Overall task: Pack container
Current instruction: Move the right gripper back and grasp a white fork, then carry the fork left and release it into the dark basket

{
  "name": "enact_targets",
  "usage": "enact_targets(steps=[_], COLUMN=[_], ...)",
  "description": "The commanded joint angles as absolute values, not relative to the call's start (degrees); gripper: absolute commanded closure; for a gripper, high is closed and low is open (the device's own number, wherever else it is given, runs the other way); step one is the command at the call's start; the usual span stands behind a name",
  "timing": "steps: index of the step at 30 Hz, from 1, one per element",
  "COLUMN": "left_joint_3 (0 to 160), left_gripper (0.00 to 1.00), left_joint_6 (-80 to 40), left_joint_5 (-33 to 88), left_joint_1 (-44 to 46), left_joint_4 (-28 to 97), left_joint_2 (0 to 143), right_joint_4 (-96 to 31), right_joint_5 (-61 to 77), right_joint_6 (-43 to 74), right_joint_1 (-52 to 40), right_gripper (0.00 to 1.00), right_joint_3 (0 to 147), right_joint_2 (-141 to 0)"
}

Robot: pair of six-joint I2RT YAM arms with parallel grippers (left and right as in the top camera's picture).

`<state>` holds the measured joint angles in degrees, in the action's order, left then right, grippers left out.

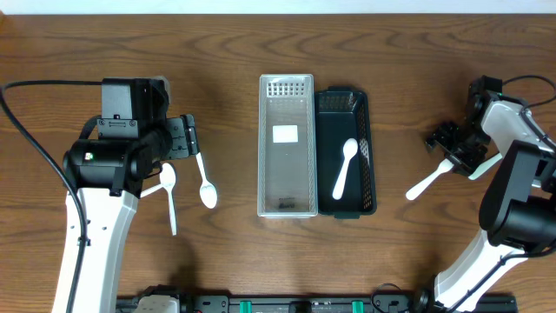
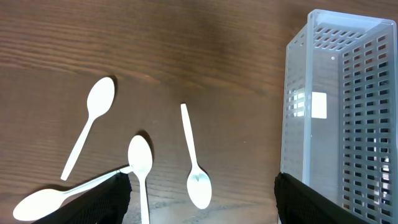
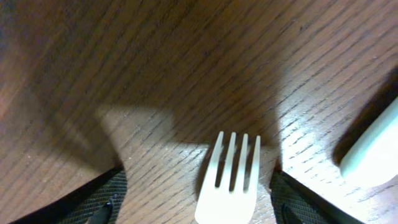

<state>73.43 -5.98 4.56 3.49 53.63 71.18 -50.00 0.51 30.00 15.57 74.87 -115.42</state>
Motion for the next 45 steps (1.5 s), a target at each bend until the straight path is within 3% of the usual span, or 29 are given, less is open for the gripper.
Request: enact_targets(steps=[1, 3, 6, 21, 28, 31, 45], left_joint_3=[74.7, 74.7, 74.7, 74.7, 74.7, 74.7, 74.7], left_gripper=[0.23, 0.23, 0.23, 0.23, 0.23, 0.23, 0.23], left_joint_6=[-5.8, -5.8, -5.8, -5.8, -5.8, -5.8, -5.8], left_joint_5=[4.9, 4.9, 4.9, 4.9, 4.9, 4.9, 4.9], left_joint_1=[3.6, 3.6, 3.6, 3.6, 3.6, 3.6, 3.6], left_joint_4=[53.3, 53.1, 53.1, 53.1, 53.1, 53.1, 53.1], left_joint_2=[71.5, 71.5, 71.5, 71.5, 71.5, 71.5, 71.5], right_joint_4=[-49.9, -50.1, -50.1, -50.1, -50.2, -50.2, -51.1], right_joint_5=[2.0, 2.4, 3.4, 3.5, 3.5, 3.5, 3.5], right_joint_6=[29.3, 29.3, 29.3, 29.3, 29.3, 29.0, 27.1], right_joint_1=[15.4, 15.4, 15.4, 15.4, 15.4, 15.4, 13.4], right_gripper=[0.33, 0.44, 0.53, 0.79, 0.83, 0.99, 0.99], right_joint_3=[71.3, 71.3, 71.3, 71.3, 71.4, 71.4, 72.9], right_joint_2=[-119.3, -119.3, -119.3, -119.3, -119.3, -119.3, -110.8])
